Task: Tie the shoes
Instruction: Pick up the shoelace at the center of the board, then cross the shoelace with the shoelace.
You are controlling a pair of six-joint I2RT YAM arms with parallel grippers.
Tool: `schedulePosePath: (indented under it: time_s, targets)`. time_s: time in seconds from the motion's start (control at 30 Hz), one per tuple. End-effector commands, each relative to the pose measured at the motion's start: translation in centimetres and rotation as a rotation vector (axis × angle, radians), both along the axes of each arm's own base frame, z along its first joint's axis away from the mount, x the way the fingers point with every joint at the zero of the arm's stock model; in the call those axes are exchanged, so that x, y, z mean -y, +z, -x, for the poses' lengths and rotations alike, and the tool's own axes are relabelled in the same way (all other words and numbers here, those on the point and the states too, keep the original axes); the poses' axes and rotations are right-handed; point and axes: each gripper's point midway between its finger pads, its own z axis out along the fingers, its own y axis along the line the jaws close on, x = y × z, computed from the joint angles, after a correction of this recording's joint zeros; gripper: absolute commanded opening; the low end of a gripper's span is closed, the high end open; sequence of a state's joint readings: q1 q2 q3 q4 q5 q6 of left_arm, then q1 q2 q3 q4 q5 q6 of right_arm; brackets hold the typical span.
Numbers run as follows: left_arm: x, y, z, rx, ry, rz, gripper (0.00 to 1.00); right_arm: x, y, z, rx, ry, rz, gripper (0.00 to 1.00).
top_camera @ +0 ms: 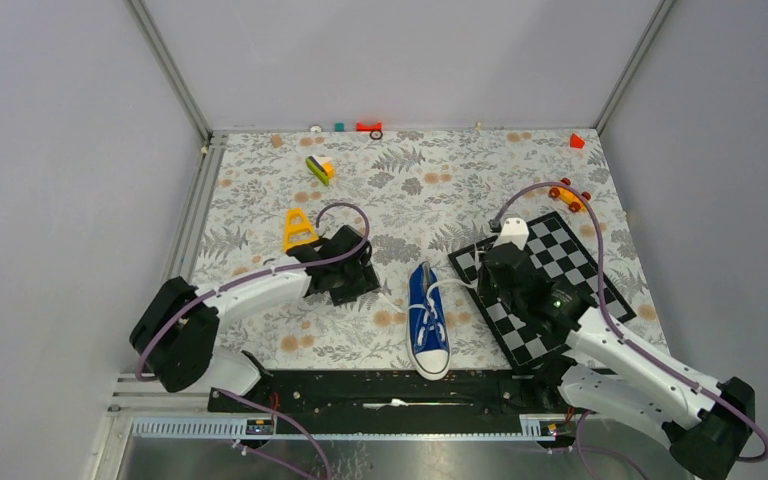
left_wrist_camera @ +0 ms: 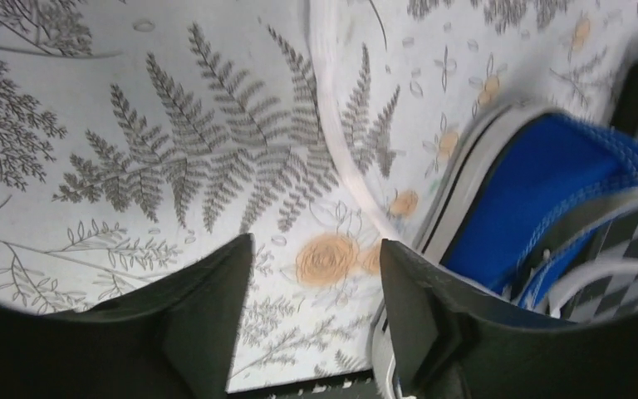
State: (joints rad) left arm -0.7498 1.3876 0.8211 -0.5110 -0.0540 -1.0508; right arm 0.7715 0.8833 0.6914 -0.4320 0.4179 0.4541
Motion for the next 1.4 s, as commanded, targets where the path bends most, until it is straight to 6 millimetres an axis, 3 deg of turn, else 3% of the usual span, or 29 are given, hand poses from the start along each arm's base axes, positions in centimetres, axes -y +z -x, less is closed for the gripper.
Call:
schedulePosePath:
  time_s: [0.0,0.13,0.23,0.37,0.47,0.6,0.67,0.8,0.93,1.1,1.27,1.37]
  targets:
    - [0.5,1.6,-4.2,0.113,0.161,-0.014,0.57,1.8,1.2,0.1,0.054,-0.096,-0.038,0.0]
    - [-1.0,1.2,-6.4,0.133,0.248,-0.164,0.58,2.3,1.2,0.6,0.054,-0.096,-0.033,0.0]
    - [-0.9,0.9,-7.6,0.118,0.254,-0.253,0.63,2.5,1.4,0.8,0.059,-0.095,-0.039,0.0]
    - [-0.1,0.1,-8.5,0.11,0.247,-0.32,0.62,2.7,1.4,1.0,0.064,-0.102,-0.048,0.0]
    - [-0.2,-1.3,-8.3,0.072,0.252,-0.382,0.6,2.9,1.4,1.1,0.067,-0.111,-0.06,0.0]
    - [-0.4,-3.8,-5.9,0.003,0.262,-0.4,0.56,3.3,1.4,1.4,0.069,-0.116,-0.062,0.0]
    - [0.0,-4.8,-5.2,-0.006,0.253,-0.389,0.5,3.3,1.4,1.5,0.07,-0.114,-0.064,0.0]
    - [-0.9,-5.4,-5.2,-0.012,0.277,-0.437,0.01,3.5,1.8,1.6,0.074,-0.116,-0.065,0.0]
    - [-2.5,-2.8,-6.1,0.05,0.296,-0.432,0.0,3.6,2.2,1.7,0.079,-0.117,-0.07,0.0]
    - [-5.6,3.5,-7.5,0.188,0.303,-0.357,0.0,3.5,3.4,2.0,0.086,-0.101,-0.088,0.0]
    - [-6.3,8.7,-8.2,0.333,0.186,-0.254,0.0,3.6,5.8,2.0,0.135,-0.099,-0.125,0.0]
    - [-6.2,10.6,-7.8,0.366,0.134,-0.218,0.0,4.0,7.1,1.9,0.165,-0.105,-0.128,0.0]
